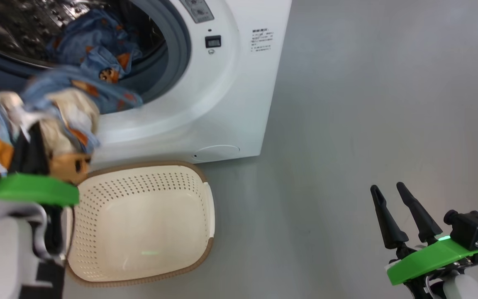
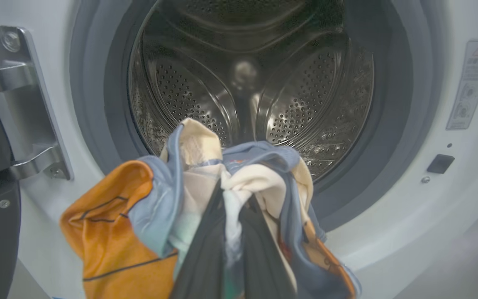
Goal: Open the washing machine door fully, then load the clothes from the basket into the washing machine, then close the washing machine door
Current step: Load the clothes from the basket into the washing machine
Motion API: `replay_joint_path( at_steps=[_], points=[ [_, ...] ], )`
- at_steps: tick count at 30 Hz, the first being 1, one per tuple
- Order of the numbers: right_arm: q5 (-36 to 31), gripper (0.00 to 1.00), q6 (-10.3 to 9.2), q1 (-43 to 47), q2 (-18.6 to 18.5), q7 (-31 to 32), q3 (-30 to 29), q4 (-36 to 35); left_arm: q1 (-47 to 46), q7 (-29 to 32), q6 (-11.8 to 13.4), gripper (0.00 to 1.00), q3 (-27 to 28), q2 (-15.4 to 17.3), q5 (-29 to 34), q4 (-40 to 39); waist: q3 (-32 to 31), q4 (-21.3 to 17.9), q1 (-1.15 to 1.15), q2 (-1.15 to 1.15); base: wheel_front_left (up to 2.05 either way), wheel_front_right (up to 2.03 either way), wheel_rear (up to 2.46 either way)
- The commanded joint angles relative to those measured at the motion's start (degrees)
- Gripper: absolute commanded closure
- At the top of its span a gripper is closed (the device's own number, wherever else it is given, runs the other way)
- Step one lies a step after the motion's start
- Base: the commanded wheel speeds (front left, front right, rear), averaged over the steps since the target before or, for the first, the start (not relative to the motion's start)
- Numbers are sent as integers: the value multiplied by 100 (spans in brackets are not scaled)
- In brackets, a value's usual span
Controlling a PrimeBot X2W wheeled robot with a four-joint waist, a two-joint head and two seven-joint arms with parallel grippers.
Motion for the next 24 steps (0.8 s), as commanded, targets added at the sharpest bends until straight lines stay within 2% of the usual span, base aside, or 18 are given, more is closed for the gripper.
replay_joint_path(
  at_steps=[1, 8, 24],
  points=[
    [-44, 0, 7, -143, -3, -43, 148, -135, -494, -78, -11, 100, 245, 289, 63, 7, 196, -127, 0, 0, 0, 0, 0],
    [-48, 0, 7, -344, 67, -43, 179, -127, -1451, -78, -13, 100, 188, 449, 91, 608, 441, -299, 0, 0, 0, 0, 0],
    [-76, 0, 7, -749, 283, -43, 324, -176, -3454, -78, -15, 100, -256, 969, 18, 2711, 1131, -899, 0, 0, 0, 0, 0]
  ],
)
